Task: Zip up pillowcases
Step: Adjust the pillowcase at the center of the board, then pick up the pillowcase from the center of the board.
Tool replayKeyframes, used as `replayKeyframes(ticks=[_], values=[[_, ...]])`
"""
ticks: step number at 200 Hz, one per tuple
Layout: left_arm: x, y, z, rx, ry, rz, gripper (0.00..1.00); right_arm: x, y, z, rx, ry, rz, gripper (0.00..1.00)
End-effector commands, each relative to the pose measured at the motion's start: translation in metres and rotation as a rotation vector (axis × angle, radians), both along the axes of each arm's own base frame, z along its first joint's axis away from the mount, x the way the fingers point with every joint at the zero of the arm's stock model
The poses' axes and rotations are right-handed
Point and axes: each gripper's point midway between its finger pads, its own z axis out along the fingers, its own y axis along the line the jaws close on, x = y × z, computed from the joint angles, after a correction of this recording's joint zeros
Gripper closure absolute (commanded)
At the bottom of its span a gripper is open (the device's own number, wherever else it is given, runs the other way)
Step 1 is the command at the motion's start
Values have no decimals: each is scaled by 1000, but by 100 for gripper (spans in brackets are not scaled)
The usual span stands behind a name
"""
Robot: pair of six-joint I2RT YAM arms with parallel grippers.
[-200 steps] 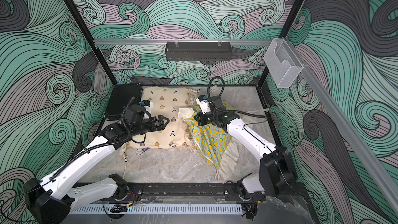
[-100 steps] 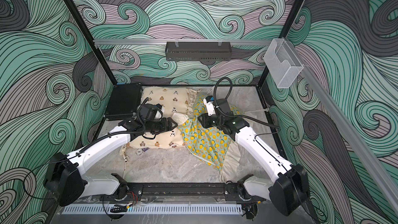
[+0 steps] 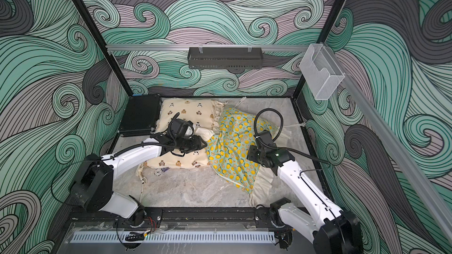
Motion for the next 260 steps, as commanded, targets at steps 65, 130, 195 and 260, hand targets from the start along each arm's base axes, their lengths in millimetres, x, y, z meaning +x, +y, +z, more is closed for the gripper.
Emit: replayKeyframes(ticks=[65,130,195,260], values=[[27,-21,15,-66,-68,12,73,8,-11,-45,-2,88,-64,32],[14,-19,18,-40,-47,-27,100,34,-23,-60,-56,113,-90,28],[-6,-21,28,-64,-25,-36,100,85,-39,-67,-102,116,-118,25],[-27,-79,36,-162,-4,-60,100,142,-45,-56,-103,75,-96,22]])
